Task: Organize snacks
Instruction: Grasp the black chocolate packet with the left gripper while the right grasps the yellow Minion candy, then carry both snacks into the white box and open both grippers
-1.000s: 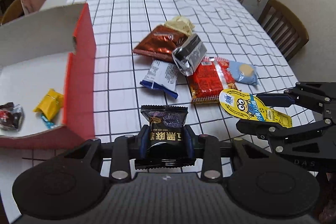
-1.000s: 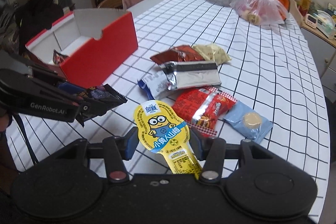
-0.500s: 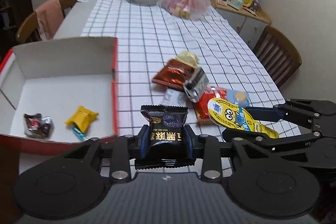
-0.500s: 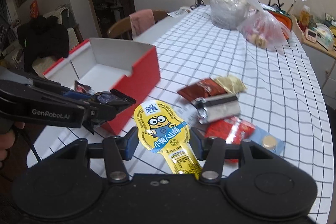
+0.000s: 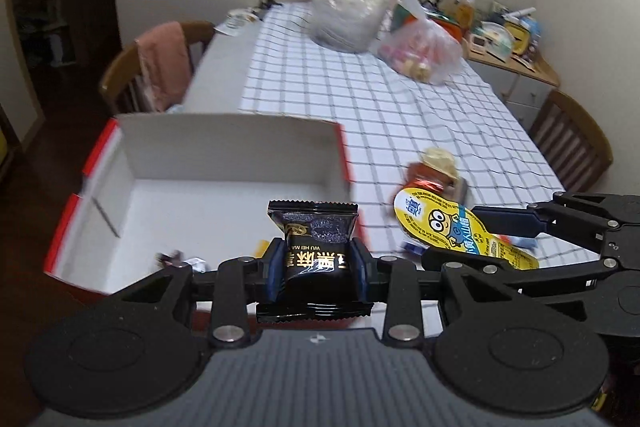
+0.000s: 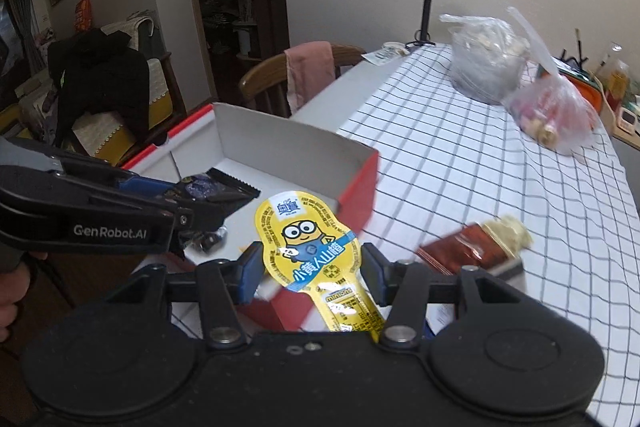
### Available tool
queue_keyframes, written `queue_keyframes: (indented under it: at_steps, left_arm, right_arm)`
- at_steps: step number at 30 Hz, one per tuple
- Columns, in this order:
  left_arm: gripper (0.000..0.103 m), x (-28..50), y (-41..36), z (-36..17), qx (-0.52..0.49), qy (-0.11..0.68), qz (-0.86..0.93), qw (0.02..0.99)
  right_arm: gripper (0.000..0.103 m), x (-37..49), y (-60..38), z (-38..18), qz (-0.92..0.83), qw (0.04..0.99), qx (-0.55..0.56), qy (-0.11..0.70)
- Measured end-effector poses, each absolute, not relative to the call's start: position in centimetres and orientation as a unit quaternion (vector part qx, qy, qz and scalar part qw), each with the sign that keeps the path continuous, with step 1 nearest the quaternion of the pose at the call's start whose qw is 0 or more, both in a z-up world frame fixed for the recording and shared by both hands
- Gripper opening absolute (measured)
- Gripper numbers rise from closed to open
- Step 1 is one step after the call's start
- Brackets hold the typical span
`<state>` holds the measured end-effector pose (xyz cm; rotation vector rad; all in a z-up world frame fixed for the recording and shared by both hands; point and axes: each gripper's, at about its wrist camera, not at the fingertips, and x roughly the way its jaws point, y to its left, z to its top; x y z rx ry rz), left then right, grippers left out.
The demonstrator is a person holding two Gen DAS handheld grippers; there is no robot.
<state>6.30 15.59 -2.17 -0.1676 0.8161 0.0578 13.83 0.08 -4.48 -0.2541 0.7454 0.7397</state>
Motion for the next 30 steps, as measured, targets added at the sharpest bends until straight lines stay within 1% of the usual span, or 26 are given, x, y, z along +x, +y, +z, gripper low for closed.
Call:
queue_keyframes:
  at_steps: [6, 11, 18, 25, 30]
  left_arm:
    - [0.034, 6.6, 19.6, -2.1, -0.075, 0.393, 0.060, 0.914]
    - [0.034, 7.5, 22.7, -2.6, -0.067, 0.402, 0.080, 0.910]
    - [0.034, 9.5, 25.9, -4.7, -0.043, 0.432, 0.106, 0.894]
    - [0.034, 11.7, 27.8, -6.8, -0.050, 0.468, 0.100, 0.877]
    - [0.034, 13.0, 28.3, -8.5, -0.052, 0.502, 0.094, 0.858]
  right_arm:
    - [0.050, 15.2, 3.7, -5.0, 0.352, 0.854, -0.121, 0.365]
    - [0.050, 16.6, 6.7, -6.6, 0.348, 0.844, -0.131, 0.387]
    - [0.050, 18.0, 10.5, -9.2, 0.345, 0.827, -0.180, 0.405]
    - [0.050, 18.8, 13.0, -12.0, 0.340, 0.809, -0.229, 0.421]
    - [0.050, 19.2, 14.1, -12.9, 0.348, 0.795, -0.249, 0.430]
